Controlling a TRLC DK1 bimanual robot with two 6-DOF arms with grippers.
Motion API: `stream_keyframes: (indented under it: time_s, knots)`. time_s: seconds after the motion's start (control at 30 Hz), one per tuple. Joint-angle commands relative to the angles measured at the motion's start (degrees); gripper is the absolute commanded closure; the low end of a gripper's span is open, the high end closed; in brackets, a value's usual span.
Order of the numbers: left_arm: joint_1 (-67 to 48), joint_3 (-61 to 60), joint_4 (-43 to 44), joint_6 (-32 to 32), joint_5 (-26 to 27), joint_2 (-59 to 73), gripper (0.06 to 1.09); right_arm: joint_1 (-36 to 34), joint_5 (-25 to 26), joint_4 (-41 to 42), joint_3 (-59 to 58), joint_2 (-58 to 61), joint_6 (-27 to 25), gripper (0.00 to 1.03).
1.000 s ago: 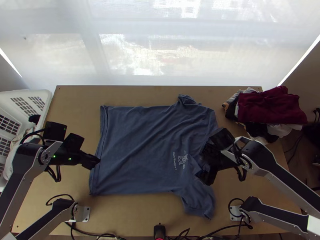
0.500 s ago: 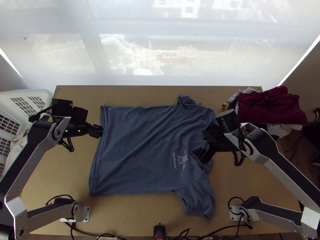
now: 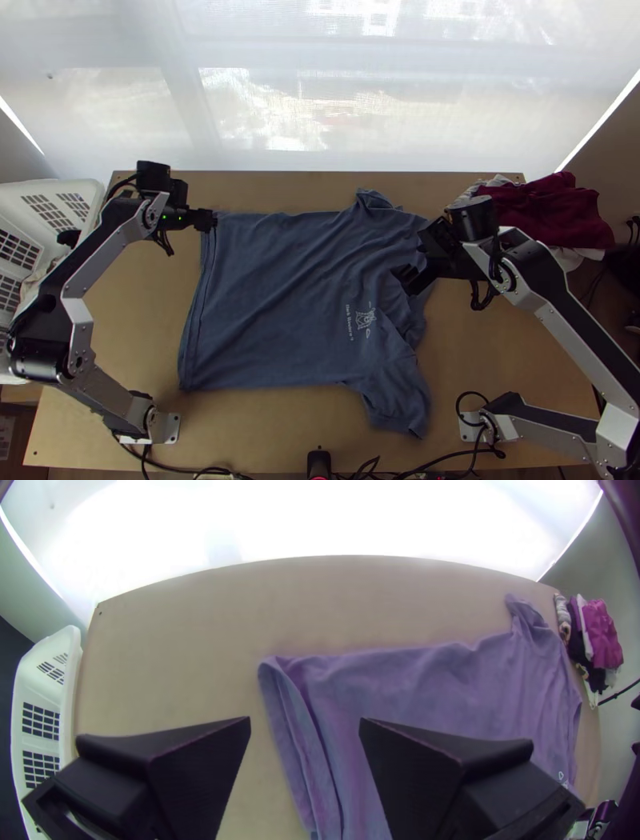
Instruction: Fold the t-shirt
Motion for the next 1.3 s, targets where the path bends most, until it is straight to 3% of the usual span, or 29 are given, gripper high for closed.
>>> stream_keyframes:
  time_s: [0.0, 0.13, 0.2, 0.4, 0.8, 1.2, 1.27]
  knots:
    - [-0.1, 8.56, 0.7, -1.5, -1.51, 10.97, 0.28, -1.19, 0.35, 1.22, 0.76, 0.88, 1.06, 0.05]
    - [-0.01, 11.02, 0.35, -2.37, -2.04, 14.75, 0.3, -1.63, 0.35, 1.22, 0.68, 0.53, 1.06, 0.05]
    - [-0.01, 11.73, 0.26, -3.17, -2.04, 15.98, 0.39, -1.8, 0.35, 1.22, 0.06, 0.09, 0.79, 0.05]
    - [-0.1, 14.71, -0.8, -3.78, -2.04, 19.49, 0.46, -1.8, 0.35, 1.22, -0.99, -0.61, 0.53, 0.05]
    - [-0.27, 17.18, -2.03, -3.96, -2.04, 23.27, 0.47, -1.8, 0.35, 1.22, -1.43, -0.44, 0.18, 0.05]
    - [0.08, 19.28, -4.75, -3.17, -2.04, 25.91, 1.03, -2.86, 0.44, 5.8, -0.56, 2.2, 0.0, 0.05]
    - [0.25, 19.28, -5.37, -3.25, -2.04, 25.82, 1.05, -4.18, 0.44, 8.7, -0.29, 3.52, -0.26, 0.05]
